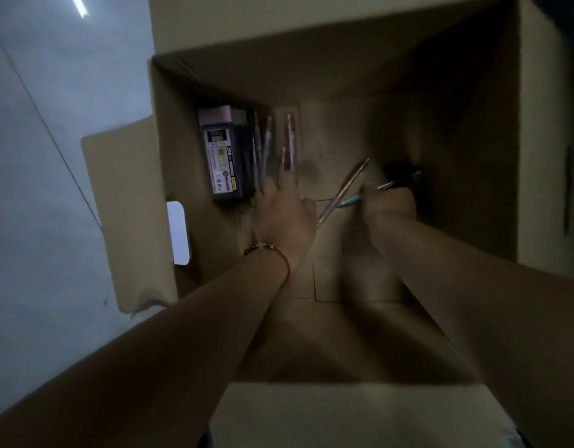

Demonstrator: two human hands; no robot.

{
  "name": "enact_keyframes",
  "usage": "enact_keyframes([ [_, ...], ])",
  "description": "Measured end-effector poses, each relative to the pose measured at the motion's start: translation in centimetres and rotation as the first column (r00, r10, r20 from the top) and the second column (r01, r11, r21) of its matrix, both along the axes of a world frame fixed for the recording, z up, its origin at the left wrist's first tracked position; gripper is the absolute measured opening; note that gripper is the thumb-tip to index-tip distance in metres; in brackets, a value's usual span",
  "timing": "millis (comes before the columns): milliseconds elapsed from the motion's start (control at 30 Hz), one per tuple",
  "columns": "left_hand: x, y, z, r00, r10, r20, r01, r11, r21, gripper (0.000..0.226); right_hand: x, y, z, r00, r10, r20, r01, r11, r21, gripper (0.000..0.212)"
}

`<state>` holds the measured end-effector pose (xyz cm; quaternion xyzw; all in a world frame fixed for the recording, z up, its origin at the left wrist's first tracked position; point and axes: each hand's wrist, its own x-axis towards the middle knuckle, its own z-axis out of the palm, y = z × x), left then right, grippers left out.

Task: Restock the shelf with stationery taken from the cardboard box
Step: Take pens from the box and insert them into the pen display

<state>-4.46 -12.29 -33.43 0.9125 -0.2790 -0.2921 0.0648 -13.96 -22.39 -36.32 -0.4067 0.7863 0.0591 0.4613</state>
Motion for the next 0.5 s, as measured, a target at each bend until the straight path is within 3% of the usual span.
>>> enact_keyframes([
  [167, 1.3, -1.2, -1.2, 0.987, -0.146, 0.069, 0.148, 0.989, -0.014, 0.031, -0.6, 0.3, 0.9, 0.995, 0.099, -0.029, -0.1, 0.994, -0.045, 0.046],
  [333, 1.4, -2.3, -0.4, 0.993, 0.024, -0.113, -0.034, 0.996, -0.083, 0.047, -1.8, 1.6, 3.6, 0.986, 0.086, 0.145, -0.078, 0.995, -0.055, 0.018],
  [400, 1.1, -2.6, -0.2, 0.991, 0.086, -0.098, -0.09, 0.995, -0.039, 0.044, -1.9, 2.6, 4.8, 0.978, 0.032, 0.204, -0.031, 0.999, -0.012, 0.013],
  [500, 0.3, -2.9, 0.1, 0.989, -0.051, -0.14, 0.065, 0.993, 0.096, 0.038, -1.5, 3.9, 6.5, 0.966, -0.045, 0.254, 0.034, 0.998, 0.048, 0.011],
])
